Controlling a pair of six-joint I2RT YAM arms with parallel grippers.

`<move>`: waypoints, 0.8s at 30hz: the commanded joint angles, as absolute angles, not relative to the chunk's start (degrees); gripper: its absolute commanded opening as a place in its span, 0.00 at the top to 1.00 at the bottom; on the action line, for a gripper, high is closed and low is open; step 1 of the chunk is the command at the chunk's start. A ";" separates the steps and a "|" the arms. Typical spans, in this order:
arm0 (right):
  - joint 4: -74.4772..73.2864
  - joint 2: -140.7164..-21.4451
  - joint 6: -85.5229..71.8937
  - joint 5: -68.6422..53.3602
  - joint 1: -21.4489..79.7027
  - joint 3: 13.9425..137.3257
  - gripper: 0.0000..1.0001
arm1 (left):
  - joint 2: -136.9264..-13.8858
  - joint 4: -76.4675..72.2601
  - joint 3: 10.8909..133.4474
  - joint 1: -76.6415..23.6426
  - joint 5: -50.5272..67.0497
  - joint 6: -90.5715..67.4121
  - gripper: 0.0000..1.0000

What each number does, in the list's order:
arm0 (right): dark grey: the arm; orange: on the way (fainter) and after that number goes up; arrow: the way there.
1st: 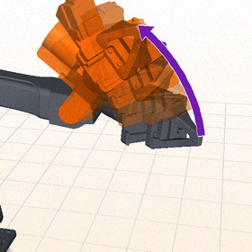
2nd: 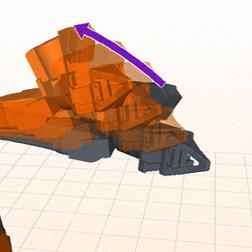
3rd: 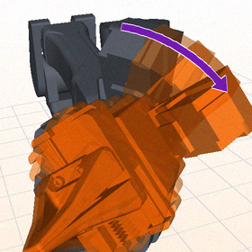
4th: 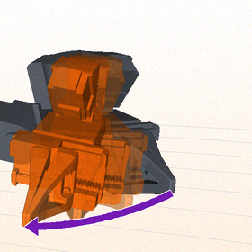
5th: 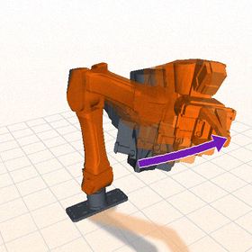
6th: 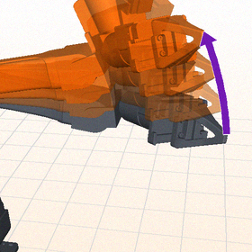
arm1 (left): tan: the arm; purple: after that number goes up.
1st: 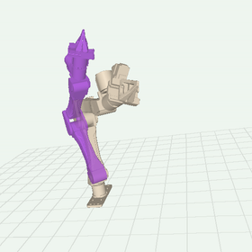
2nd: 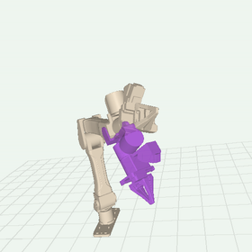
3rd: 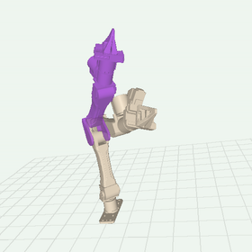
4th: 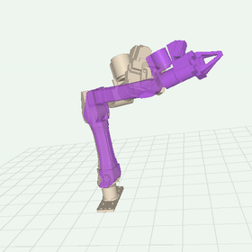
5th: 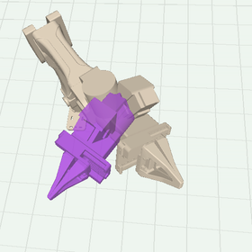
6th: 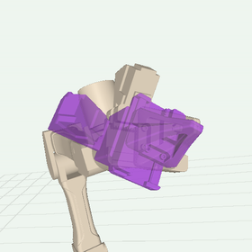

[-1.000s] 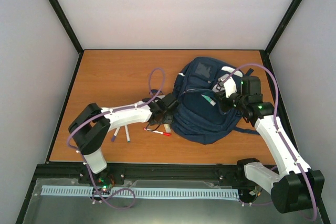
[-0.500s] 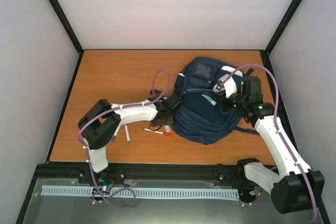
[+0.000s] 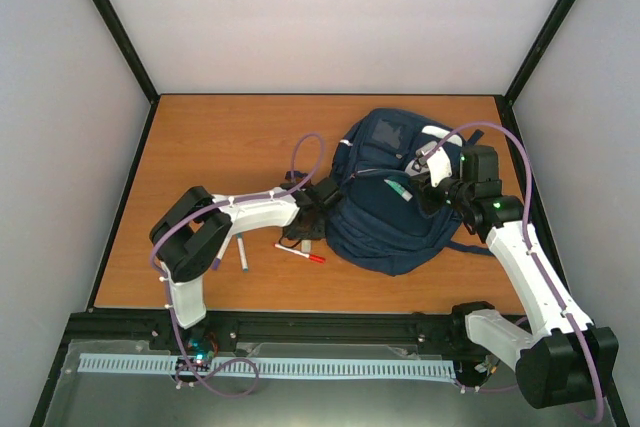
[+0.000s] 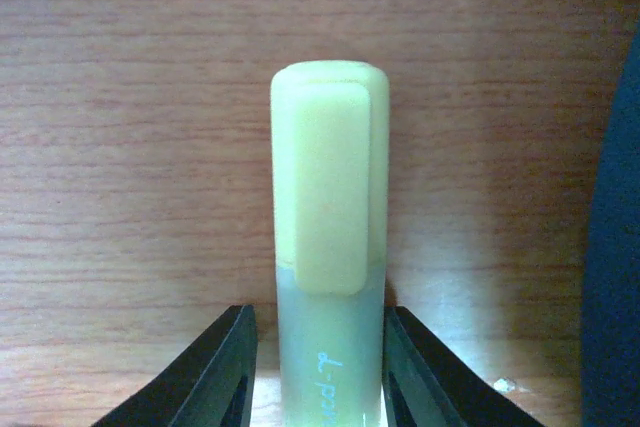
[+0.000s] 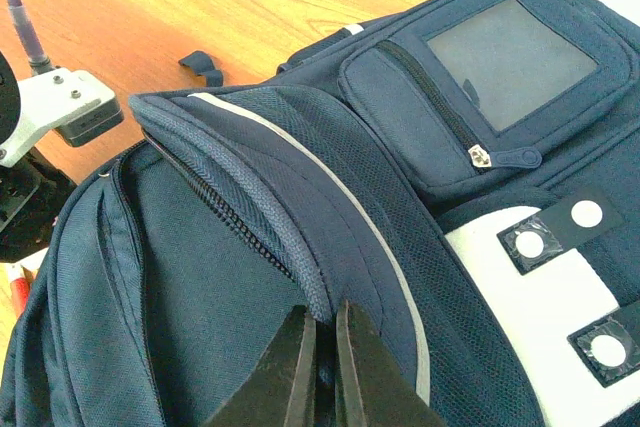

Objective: Pack the student bag
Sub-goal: Pick up the stationery from the center of the board.

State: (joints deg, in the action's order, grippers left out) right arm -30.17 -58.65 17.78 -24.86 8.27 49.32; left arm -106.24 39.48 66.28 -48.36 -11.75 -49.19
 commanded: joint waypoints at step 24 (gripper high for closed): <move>-27.08 -57.70 18.42 -27.27 6.47 48.78 0.97 | -99.04 56.09 79.56 -46.88 -16.96 -37.19 0.85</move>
